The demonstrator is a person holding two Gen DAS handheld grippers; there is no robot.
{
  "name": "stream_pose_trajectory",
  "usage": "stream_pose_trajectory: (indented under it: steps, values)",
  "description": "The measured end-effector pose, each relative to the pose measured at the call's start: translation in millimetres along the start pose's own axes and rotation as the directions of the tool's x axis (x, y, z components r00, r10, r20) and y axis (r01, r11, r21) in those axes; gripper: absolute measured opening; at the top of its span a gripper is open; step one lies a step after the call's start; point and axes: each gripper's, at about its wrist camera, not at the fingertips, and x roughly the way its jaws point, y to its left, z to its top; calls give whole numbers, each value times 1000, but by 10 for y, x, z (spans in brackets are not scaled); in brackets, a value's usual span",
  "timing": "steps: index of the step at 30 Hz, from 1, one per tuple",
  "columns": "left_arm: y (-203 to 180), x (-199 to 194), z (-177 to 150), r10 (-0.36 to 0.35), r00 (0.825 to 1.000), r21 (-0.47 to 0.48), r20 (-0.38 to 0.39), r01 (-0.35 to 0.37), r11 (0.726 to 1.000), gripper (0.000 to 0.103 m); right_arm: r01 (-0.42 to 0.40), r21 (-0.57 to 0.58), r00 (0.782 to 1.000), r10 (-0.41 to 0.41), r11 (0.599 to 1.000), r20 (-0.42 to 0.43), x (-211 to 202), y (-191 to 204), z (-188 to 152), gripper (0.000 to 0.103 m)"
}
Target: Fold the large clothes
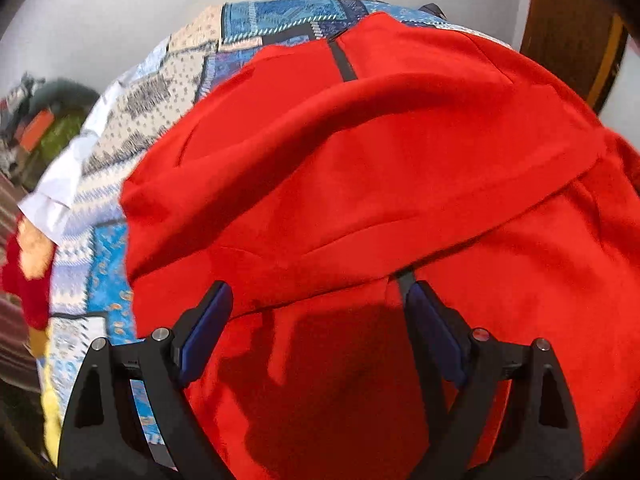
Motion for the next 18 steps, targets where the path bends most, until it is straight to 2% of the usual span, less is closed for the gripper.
stream_pose_trajectory:
  steps: [2,5,9,12,15,18]
  values:
    - [3,-93,-28,22,999,18,24,-22,1000,90,-22,-76,999,24,997,26,-96,235,17,10]
    - [28,-267,-52,44,996,34,72,-47,998,90,-93,-161,992,105,983,72,-345,623,69,8]
    - [117,-540,-64,58,989,26,136,-62,998,90,-209,-275,964,245,939,102,-721,1305,94,7]
    - [208,-726,-82,61,984,16,170,-65,998,90,-280,-381,935,340,881,100,-982,1854,-63,7]
    - [325,-870,-110,68,979,2,193,-70,998,90,-370,-479,900,436,796,28,-1103,2402,-369,7]
    - [452,-947,-165,72,978,-16,197,-70,997,90,-401,-560,890,454,725,-49,-1024,2755,-773,7]
